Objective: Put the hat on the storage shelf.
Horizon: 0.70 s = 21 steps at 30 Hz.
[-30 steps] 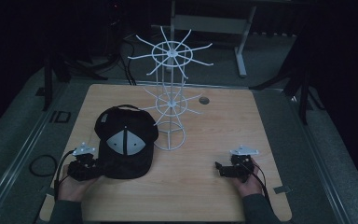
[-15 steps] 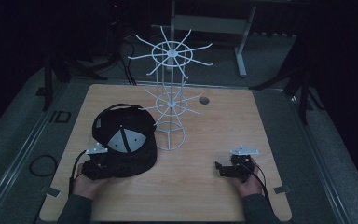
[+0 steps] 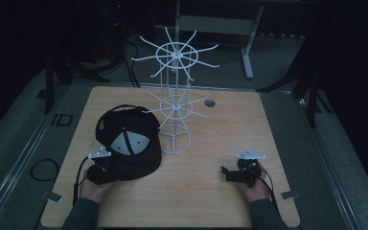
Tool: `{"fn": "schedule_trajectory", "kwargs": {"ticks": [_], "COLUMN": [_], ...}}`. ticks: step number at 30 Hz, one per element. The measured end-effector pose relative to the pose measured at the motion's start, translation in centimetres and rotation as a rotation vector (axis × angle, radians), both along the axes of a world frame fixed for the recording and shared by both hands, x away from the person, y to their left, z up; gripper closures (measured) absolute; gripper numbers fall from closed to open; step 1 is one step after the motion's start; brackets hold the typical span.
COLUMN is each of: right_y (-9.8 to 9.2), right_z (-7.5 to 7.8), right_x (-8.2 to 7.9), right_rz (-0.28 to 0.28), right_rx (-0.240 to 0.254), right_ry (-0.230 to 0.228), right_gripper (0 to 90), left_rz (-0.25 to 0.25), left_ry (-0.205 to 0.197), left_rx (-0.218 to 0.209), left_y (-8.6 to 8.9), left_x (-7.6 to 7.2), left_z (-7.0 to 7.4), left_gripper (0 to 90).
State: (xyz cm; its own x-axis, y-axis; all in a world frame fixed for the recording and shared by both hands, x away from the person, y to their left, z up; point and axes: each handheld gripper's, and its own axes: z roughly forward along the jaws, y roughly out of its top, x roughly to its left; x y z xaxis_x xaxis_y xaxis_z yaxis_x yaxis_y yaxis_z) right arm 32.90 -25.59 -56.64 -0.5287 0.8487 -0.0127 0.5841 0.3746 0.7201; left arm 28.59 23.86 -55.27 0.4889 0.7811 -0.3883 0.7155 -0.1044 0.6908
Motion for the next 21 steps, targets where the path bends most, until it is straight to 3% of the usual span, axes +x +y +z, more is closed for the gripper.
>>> {"fn": "schedule_trajectory", "kwargs": {"ticks": [3, 9, 16, 21], "right_y": [0.0, 0.0, 0.0, 0.0], "right_z": [0.0, 0.0, 0.0, 0.0], "right_x": [0.0, 0.0, 0.0, 0.0], "right_rz": [0.0, -0.001, -0.001, -0.001], "right_rx": [0.0, 0.001, 0.001, 0.001], "right_ry": [0.0, 0.002, 0.001, 0.002], "right_gripper": [11.6, 11.6, 11.6, 11.6], "left_rz": [-0.002, 0.005, 0.069, 0.104], "left_ry": [-0.008, -0.026, -0.016, -0.05], "left_rx": [-0.039, -0.102, -0.125, -0.084], "left_y": [0.2, 0.4, 1.2, 1.6], "left_x": [-0.1, -0.3, -0.4, -0.6], "left_z": [0.3, 1.1, 1.5, 2.2], "left_gripper": [70.9, 79.3, 84.1, 86.7]}}
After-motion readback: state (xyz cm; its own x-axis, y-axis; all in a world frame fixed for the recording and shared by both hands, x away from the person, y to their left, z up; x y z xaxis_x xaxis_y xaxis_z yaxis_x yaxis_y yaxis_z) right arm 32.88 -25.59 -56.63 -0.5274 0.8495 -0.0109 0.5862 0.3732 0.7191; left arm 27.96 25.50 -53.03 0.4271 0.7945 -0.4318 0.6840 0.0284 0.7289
